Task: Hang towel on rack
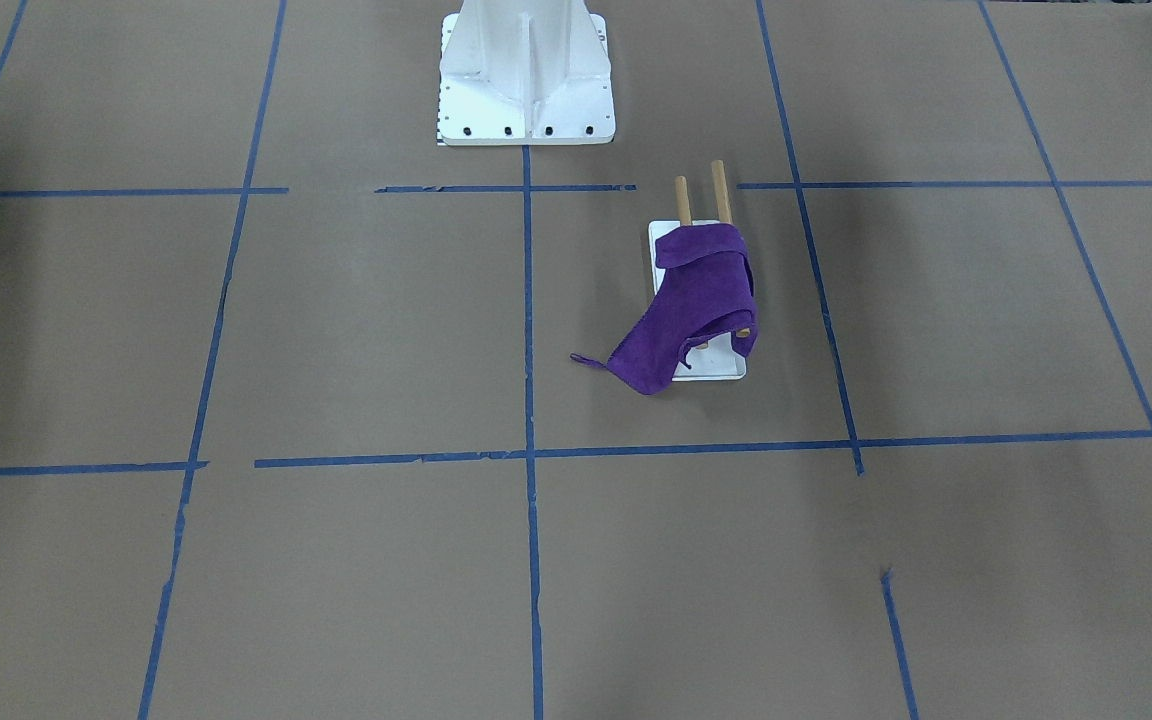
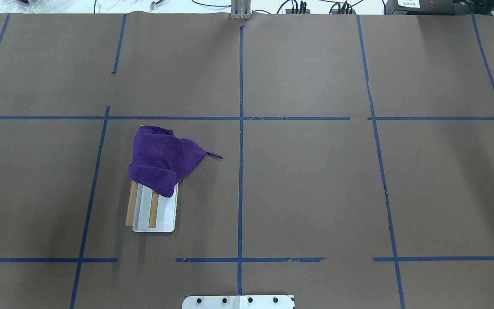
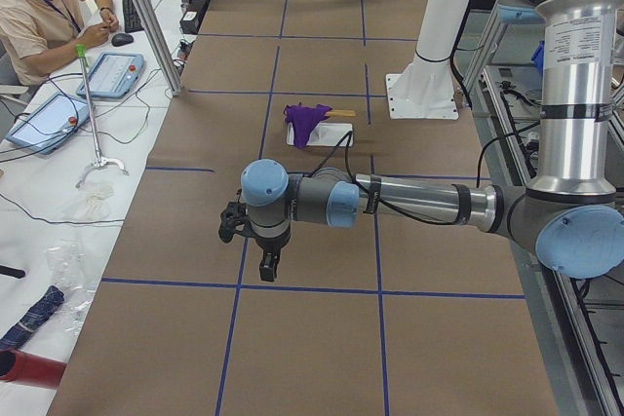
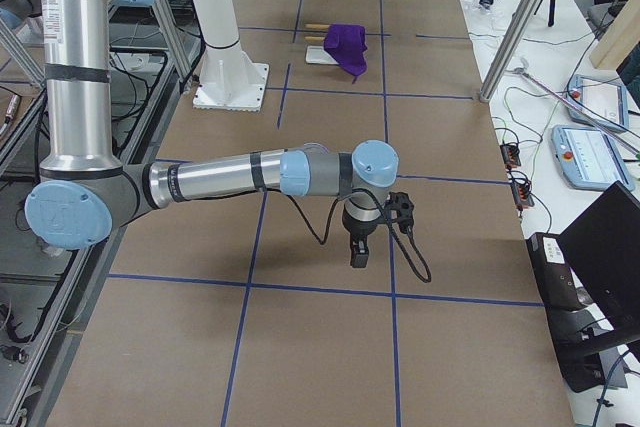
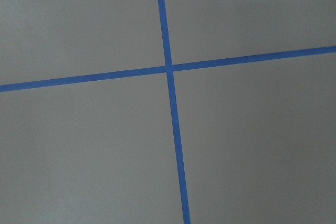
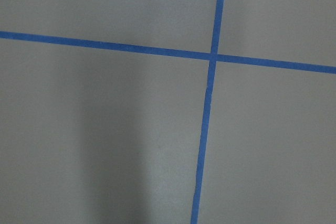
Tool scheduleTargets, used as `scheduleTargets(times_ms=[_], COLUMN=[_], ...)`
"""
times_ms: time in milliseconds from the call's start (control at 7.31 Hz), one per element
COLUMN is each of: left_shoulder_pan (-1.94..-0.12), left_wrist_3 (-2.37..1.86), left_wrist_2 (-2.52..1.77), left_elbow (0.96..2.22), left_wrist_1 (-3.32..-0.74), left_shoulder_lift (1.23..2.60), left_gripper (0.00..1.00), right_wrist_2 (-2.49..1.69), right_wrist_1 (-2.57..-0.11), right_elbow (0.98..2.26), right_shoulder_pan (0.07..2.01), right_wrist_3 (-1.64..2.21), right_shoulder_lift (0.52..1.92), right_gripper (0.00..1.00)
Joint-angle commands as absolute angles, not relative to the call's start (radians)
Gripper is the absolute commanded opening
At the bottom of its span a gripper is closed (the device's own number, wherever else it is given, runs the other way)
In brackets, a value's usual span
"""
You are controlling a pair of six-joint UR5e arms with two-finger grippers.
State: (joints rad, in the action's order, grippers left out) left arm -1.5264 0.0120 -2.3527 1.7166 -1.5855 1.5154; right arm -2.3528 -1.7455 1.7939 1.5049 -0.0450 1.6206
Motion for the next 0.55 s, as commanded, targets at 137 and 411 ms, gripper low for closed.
scheduleTargets(times_ms=[137, 411], left_shoulder_pan=[-1.528, -1.528], left_wrist_3=[0.014, 0.011], left_wrist_2=[-2.355, -2.355], left_elbow=[1.732, 1.735], left_wrist_1=[-1.589, -1.652], left_shoulder_lift=[1.52, 1.519], left_gripper=[1.0, 1.0], right_wrist_2=[-2.405, -2.39], right_wrist_1=[-1.721, -1.721], right_elbow=[1.807, 1.81], right_shoulder_pan=[1.502, 1.502], right_wrist_3=[-0.043, -0.037], right_shoulder_lift=[1.648, 1.641], right_gripper=[1.0, 1.0])
